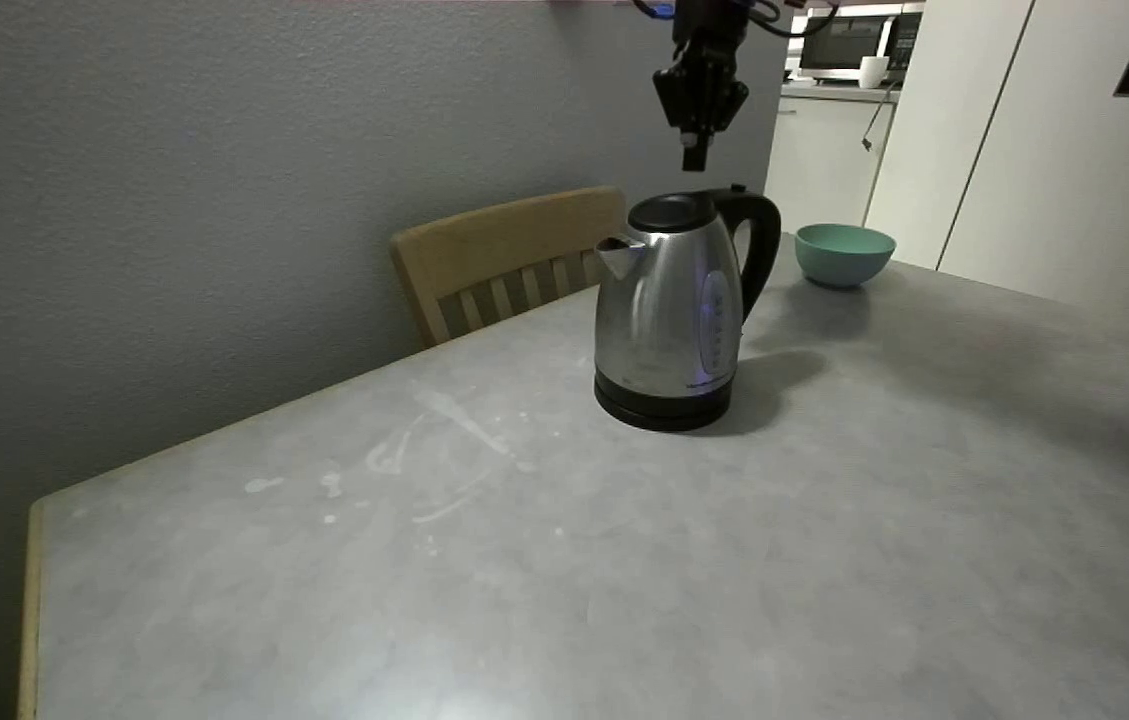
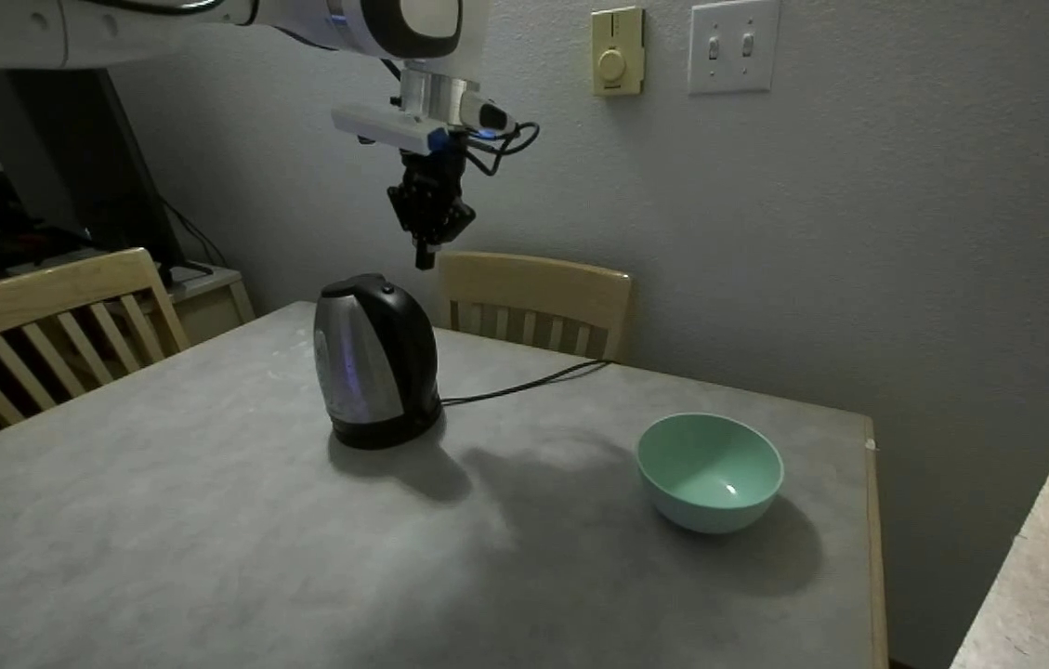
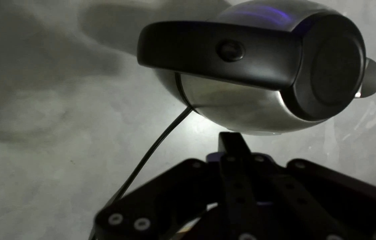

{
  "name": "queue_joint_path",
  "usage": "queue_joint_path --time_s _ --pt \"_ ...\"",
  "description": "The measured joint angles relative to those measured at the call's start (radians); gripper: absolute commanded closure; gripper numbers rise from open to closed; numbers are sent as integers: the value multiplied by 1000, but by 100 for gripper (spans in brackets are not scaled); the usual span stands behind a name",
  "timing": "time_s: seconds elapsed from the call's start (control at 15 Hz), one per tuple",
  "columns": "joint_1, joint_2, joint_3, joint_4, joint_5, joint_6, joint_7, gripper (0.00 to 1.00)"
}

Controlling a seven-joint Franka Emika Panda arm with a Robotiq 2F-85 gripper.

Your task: Press the button on the kettle

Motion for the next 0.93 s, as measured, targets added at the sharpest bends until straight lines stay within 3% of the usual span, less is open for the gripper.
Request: queue_joint_path --time_s 0.93 --pt "-5 -2 11 0 81 3 292 99"
